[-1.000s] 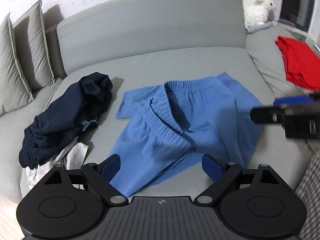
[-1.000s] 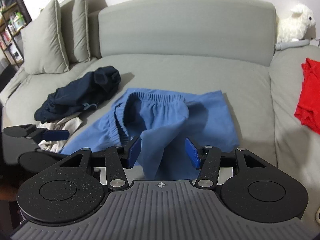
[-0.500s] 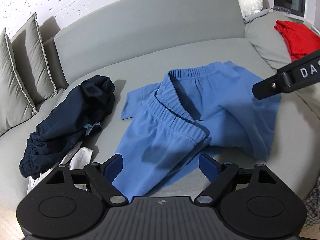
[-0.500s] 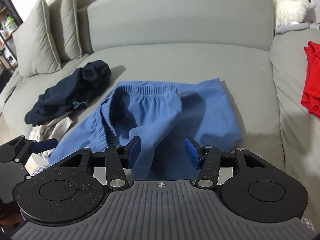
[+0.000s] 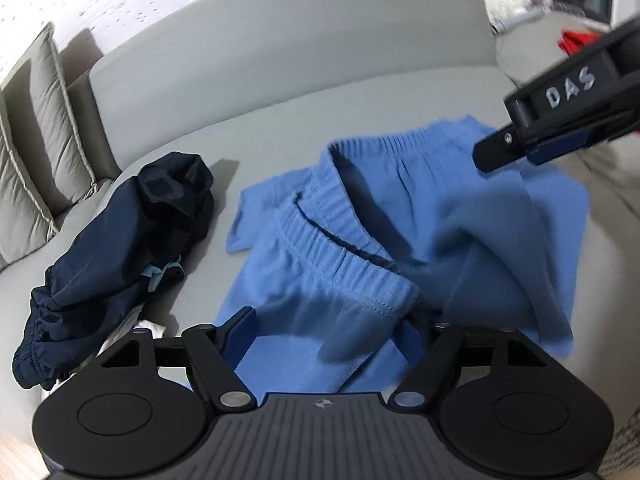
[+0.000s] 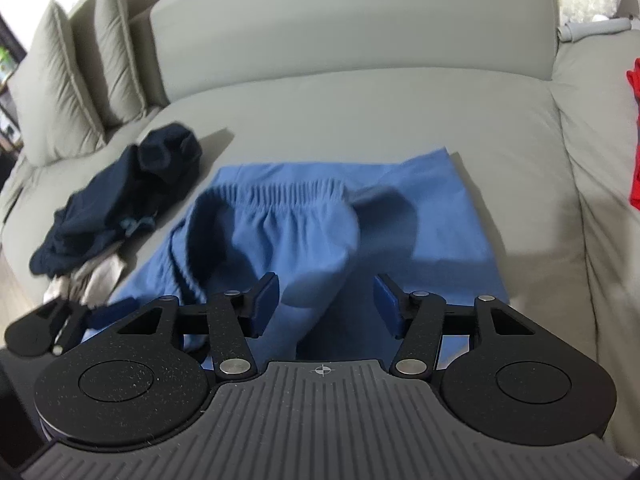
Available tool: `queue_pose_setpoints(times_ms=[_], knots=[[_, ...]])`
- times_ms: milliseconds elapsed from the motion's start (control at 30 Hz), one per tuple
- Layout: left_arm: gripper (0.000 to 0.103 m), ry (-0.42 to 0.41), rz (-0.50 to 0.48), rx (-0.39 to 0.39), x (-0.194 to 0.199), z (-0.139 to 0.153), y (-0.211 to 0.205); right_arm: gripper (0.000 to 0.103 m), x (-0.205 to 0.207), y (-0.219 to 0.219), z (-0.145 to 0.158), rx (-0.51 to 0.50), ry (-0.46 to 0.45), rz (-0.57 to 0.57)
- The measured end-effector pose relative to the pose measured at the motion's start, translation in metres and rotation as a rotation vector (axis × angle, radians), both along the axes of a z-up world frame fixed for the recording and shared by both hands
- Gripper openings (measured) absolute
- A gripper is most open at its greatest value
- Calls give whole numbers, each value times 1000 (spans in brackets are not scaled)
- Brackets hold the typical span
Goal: Fold clothes
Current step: 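Close both grippers on the elastic waistband of the sweatpants, then lift the sweatpants high by the waistband with both grippers, letting legs hang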
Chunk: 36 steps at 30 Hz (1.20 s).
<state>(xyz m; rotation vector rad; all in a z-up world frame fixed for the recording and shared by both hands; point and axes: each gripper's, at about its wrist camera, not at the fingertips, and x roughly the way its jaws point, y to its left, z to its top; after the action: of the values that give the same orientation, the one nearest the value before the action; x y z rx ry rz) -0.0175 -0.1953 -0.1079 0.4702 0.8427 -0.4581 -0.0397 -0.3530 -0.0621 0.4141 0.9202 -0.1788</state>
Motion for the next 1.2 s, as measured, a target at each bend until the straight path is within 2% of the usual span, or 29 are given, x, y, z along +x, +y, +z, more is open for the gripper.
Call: queue_pose_setpoints(times_ms=[67,167,267,333,433,467,500,533,567,600,700,733,767,900,1033,1200], knots=[[58,16,35,-9,11,-1,4,46,8,-5,-3,5,-7,-4],[53,35,80,-22,23,-2,8,46,23,-13,-13,25,11,-10],[52,60,123,-42,36,-3,14,60,38,-22,-22,67,25,-8],[49,67,149,-55,42,-2,18,60,45,-24,-29,88,36,6],[35,74,192,-64,53,0,25,60,55,-25,-35,110,34,24],[28,77,202,-65,55,1,27,51,58,-22,-35,104,25,43],[25,78,208,-70,56,3,29,25,60,-19,-35,96,17,60],[21,75,212,-79,57,5,32,11,61,-16,-34,82,18,69],[21,74,213,-84,57,6,34,6,60,-10,-29,37,11,81],[20,74,208,-96,58,8,37,5,59,-5,-24,-4,3,92],[14,90,159,-157,56,12,43,4,49,1,-11,-37,-31,96],[7,99,129,-179,55,12,44,4,44,4,-5,-43,-41,94],[4,105,114,-186,55,11,44,4,37,7,2,-42,-51,94],[3,141,81,-272,48,24,47,4,20,16,18,-70,-66,114],[3,89,18,-282,30,47,49,3,3,25,33,-118,-73,124],[3,19,4,-317,8,74,57,3,-18,36,51,-152,-102,142]])
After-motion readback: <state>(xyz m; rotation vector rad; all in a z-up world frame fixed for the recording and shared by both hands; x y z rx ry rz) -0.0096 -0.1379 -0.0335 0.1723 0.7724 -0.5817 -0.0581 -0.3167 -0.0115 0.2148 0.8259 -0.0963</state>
